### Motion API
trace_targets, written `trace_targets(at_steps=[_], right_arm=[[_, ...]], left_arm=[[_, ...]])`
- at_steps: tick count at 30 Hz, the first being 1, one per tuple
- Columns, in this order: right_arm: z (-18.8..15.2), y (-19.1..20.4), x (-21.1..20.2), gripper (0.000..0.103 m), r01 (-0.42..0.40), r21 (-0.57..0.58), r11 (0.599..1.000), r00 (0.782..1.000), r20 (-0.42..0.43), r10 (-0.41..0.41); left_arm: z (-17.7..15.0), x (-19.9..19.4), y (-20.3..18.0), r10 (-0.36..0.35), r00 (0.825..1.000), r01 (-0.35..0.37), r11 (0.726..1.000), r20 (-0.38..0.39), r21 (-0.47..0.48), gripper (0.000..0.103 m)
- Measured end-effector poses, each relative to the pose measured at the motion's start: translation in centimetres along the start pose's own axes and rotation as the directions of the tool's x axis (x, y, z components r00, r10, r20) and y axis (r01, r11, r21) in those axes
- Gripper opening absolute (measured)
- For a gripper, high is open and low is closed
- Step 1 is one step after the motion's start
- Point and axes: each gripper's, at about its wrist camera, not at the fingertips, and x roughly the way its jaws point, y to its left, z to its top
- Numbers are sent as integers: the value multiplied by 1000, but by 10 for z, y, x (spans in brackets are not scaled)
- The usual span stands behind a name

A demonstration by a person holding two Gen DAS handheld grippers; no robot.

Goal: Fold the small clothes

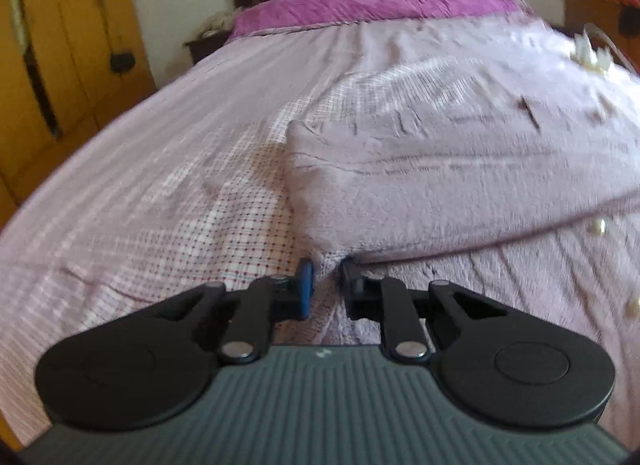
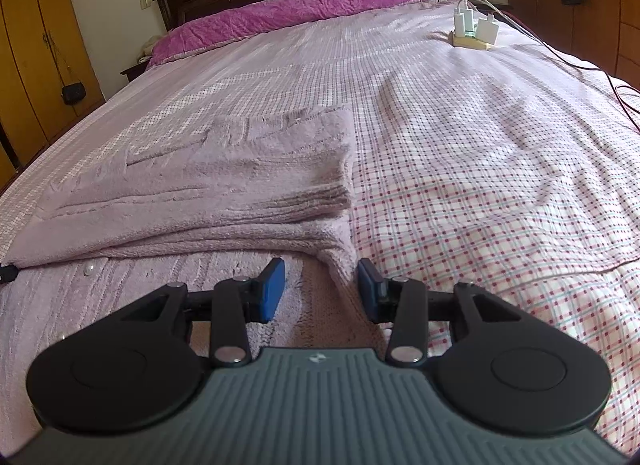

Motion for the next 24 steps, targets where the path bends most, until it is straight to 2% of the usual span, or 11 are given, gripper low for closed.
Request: trace_targets(at_steps=[4, 10, 13, 15, 18, 19, 21, 24], right_arm=[[-1, -3, 2, 48, -3, 4, 1000, 1000, -7, 3], [-1, -5, 4, 48, -7, 9, 1000, 1000, -13, 7], [-1, -5, 4, 48, -6, 6, 1000, 1000, -15, 6], [1, -4, 3, 48, -1, -1, 1000, 1000, -23, 1], [7, -3, -4, 48, 0, 3, 1000, 1000, -19, 0], [10, -4, -8, 48, -8, 8, 1000, 1000, -5, 8], [17, -3, -13, 48, -25, 18, 1000, 999, 24, 24], [28, -2, -11, 48, -54, 28, 998, 998, 47, 53]], left_arm=[[6, -17, 15, 3, 997, 4, 994, 72, -106, 12], [-5, 5, 29, 19, 999, -26, 979, -38, -201, 12], [-8, 6, 30, 8, 999, -20, 973, -51, -228, 14], [-4, 0, 30, -14, 999, 3, 976, -51, -217, 15], [5, -12, 39, -79, 996, 68, 965, -33, -252, 17], [8, -17, 40, -90, 996, 84, 963, -15, -256, 18], [18, -21, 39, -102, 994, 105, 964, 23, -244, 30], [37, -13, 34, -105, 993, 115, 968, 59, -223, 38]])
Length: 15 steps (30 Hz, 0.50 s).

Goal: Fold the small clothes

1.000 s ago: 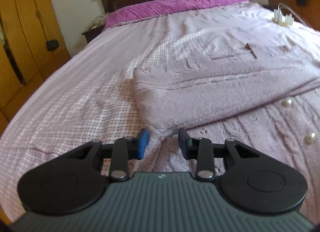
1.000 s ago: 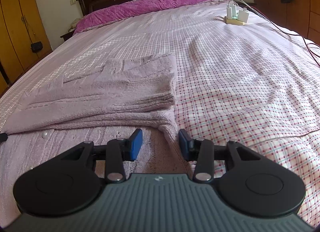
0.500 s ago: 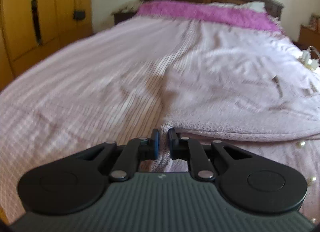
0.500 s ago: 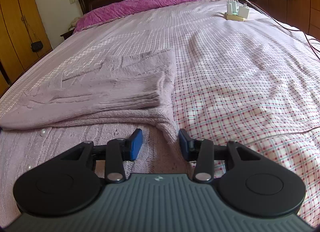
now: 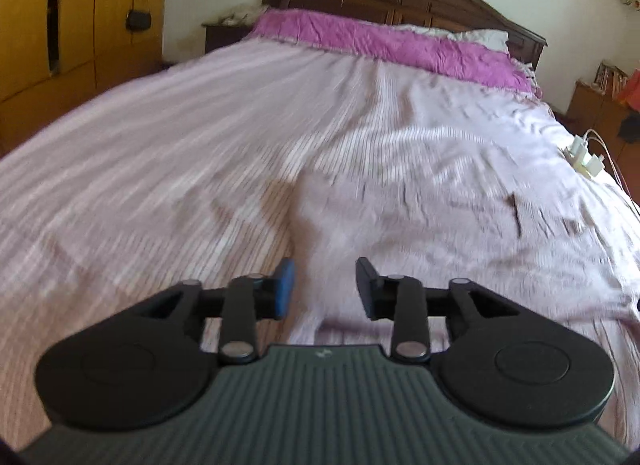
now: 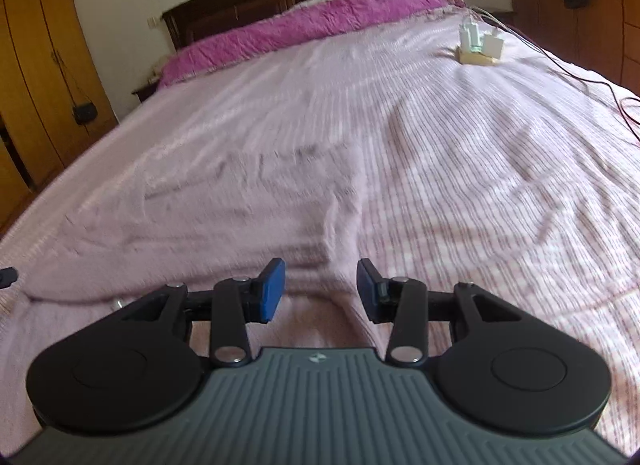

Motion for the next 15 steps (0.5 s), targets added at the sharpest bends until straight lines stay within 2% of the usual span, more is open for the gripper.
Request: trace_targets(at_steps=[2, 4, 8, 12, 15], right_arm=[[6, 4, 6, 48, -7, -2, 1000, 1000, 3, 7], [8, 8, 13, 48, -19, -7, 1000, 1000, 6, 19], [10, 17, 26, 48, -33, -4, 999, 999, 7, 33], [8, 21, 33, 48, -33, 2, 999, 999, 13, 33], [8, 19, 36, 48, -40, 9, 999, 999, 16, 40]], left_arm=[[11, 16, -8, -9, 1000, 8, 999, 15, 32, 39], [20, 37, -12, 10, 1000, -10, 1000, 4, 25, 39], [31, 78, -12, 8, 999, -11, 999, -51, -52, 39], [26, 101, -8, 70, 994, -78, 992, -79, -98, 40], [18, 112, -1, 16, 995, -32, 985, -94, -168, 42]])
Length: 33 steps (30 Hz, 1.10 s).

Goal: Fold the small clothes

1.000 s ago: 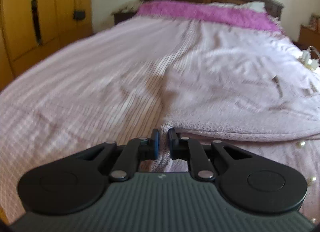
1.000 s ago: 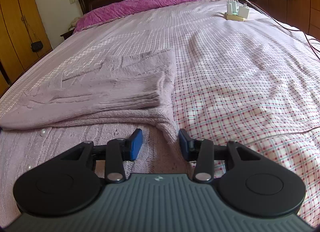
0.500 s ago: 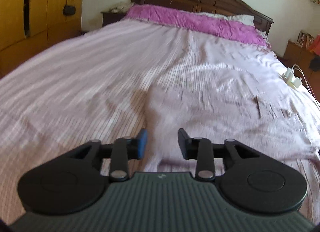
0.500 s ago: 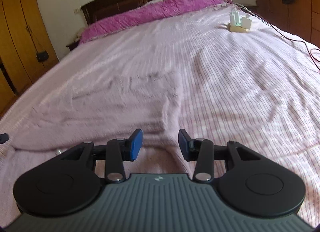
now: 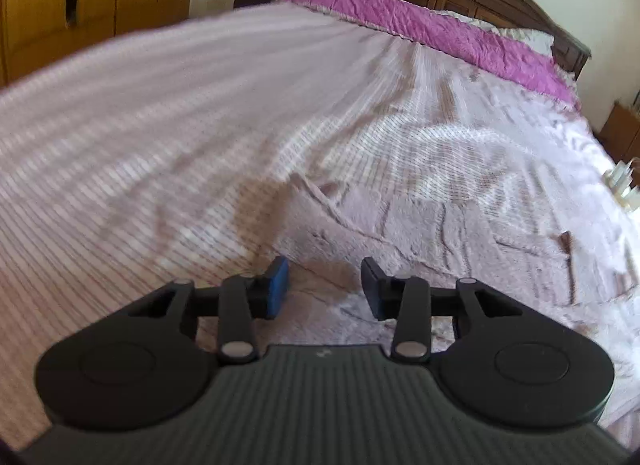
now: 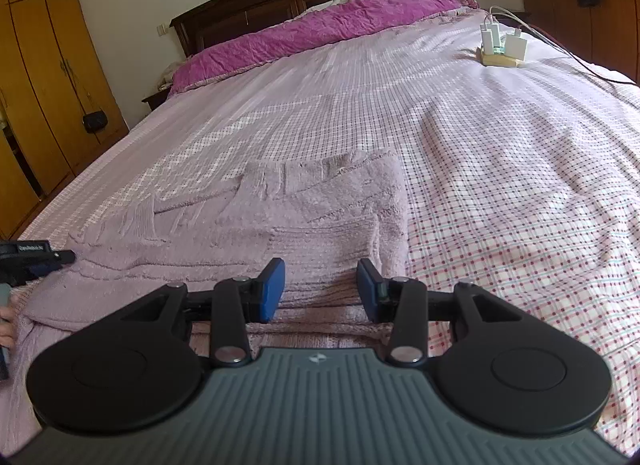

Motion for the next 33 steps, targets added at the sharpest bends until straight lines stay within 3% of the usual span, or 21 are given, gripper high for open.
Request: trace_targets(at_steps=[1, 2, 3, 4, 8, 14, 18, 26, 28, 30, 33], right_arm=[[0, -1, 1, 48, -2, 2, 1000, 1000, 1, 2], [0, -3, 1, 48, -4, 3, 1000, 1000, 2, 4], [0, -3, 2, 48, -3, 6, 1000, 1000, 3, 3], [0, -3, 2, 48, -3, 11, 1000, 1000, 5, 3], [-1, -2, -1, 48, -9, 20, 1000, 999, 33, 9], [-2, -5, 8, 48, -15, 17, 1000, 1000, 21, 14], [-8, -7, 23, 48, 2, -55, 998, 1000, -10, -2], [-4, -8, 1, 48, -14, -24, 1000, 1000, -3, 14], [-6, -10, -10, 48, -25, -15, 1000, 1000, 2, 25], [-9, -13, -23, 48, -30, -13, 999, 1000, 4, 30], [-15, -19, -41, 48, -34, -1, 999, 999, -3, 34]], left_arm=[[-1, 2, 3, -25, 1000, 26, 1000, 5, -18, 41], [-2, 2, 6, -42, 999, 43, 999, 18, -34, 28], [-1, 3, 9, -43, 999, 44, 998, 29, -46, 5], [-1, 3, 12, -42, 999, 44, 997, 30, -65, 4], [-5, 1, 20, 51, 996, -45, 996, 79, -73, 4], [-9, 10, 16, 81, 993, -78, 996, 90, -45, 5], [-8, 11, 20, 60, 995, -55, 996, 75, -68, 7], [-1, -29, 24, -7, 1000, 8, 999, 22, -49, 7], [-2, -42, 24, -16, 1000, 16, 1000, 13, -22, 14], [-6, -56, 24, -16, 1000, 16, 1000, 7, 10, 28], [-14, -74, 27, -14, 1000, 15, 999, -8, 37, 31]])
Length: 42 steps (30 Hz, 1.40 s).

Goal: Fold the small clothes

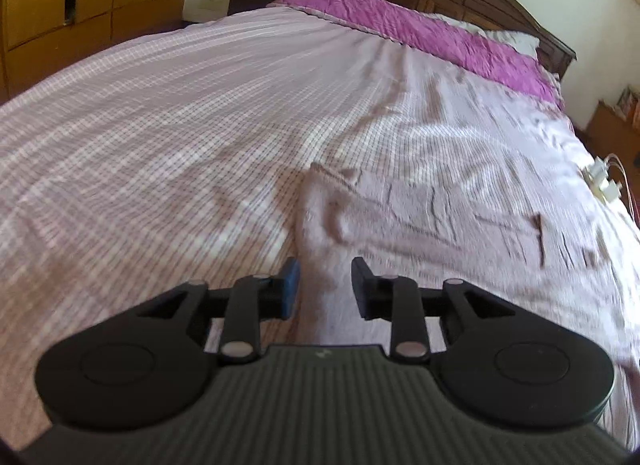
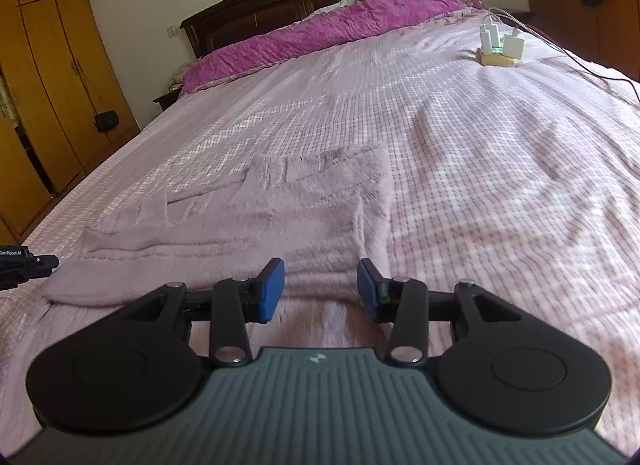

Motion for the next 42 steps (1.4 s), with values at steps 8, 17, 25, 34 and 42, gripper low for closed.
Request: trace_targets(at_steps=[8, 17, 25, 34, 42], right_arm=[[-27, -14, -46, 62, 36, 37, 999, 999, -13, -35], [-59, -19, -81, 64, 37, 7, 999, 997, -61, -36], [-80, -35, -102, 65, 11, 14, 1000, 996, -91, -10], [-87, -39, -108, 66, -49, -18, 999, 985, -165, 46], [-88, -47, -102, 66, -154, -5, 988, 949, -281, 146]], left_arm=[[-31, -41, 11, -14, 1000, 14, 1000, -16, 12, 55], [-68, -75, 14, -25, 995, 31, 998, -97, 58, 56], [-93, -100, 15, -32, 990, 46, 993, -135, 106, 56], [-120, -111, 23, -46, 977, 74, 988, -207, 132, 56], [-126, -106, 20, -164, 942, 215, 965, -293, 151, 55]])
